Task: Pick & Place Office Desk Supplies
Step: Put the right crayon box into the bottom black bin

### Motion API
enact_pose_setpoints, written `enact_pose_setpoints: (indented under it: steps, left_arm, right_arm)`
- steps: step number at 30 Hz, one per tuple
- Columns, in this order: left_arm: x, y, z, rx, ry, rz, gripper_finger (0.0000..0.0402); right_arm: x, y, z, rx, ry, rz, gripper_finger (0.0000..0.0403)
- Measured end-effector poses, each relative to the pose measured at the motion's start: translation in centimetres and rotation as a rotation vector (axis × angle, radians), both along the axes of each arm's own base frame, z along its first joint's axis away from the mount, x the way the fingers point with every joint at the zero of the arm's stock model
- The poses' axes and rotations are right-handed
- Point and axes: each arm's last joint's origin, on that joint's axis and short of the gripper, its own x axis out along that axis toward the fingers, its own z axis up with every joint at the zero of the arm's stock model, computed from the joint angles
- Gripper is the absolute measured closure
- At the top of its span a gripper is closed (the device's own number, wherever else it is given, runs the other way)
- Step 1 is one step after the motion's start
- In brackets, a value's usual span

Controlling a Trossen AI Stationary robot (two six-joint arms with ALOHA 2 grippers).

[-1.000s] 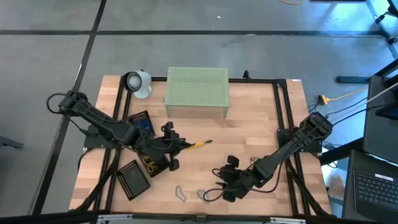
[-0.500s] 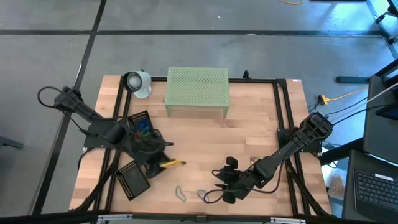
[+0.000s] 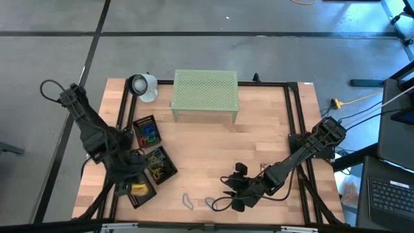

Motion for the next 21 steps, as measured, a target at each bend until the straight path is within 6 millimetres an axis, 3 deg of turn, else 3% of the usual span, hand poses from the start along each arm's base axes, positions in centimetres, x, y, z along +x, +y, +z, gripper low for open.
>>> enact_pose_setpoints:
  steps: [4,10,21]
  left_arm:
    - [-1.2,-0.4,-0.3,0.018,0.055,0.062,0.0401]
    - [-1.9,-0.9,-0.3,0.046,0.004,0.145,0.0399]
    - [-2.3,-3.0,-1.9,0.122,0.068,0.124,0.0400]
  right_arm:
    - [0.0,0.0,0.0,-0.001,-0.001,-0.002,0.0204]
    - [0.0,-0.1,0.0,-0.016,-0.013,-0.017,0.0204]
    - [0.0,-0.1,0.0,-0.018,-0.014,-0.018,0.0204]
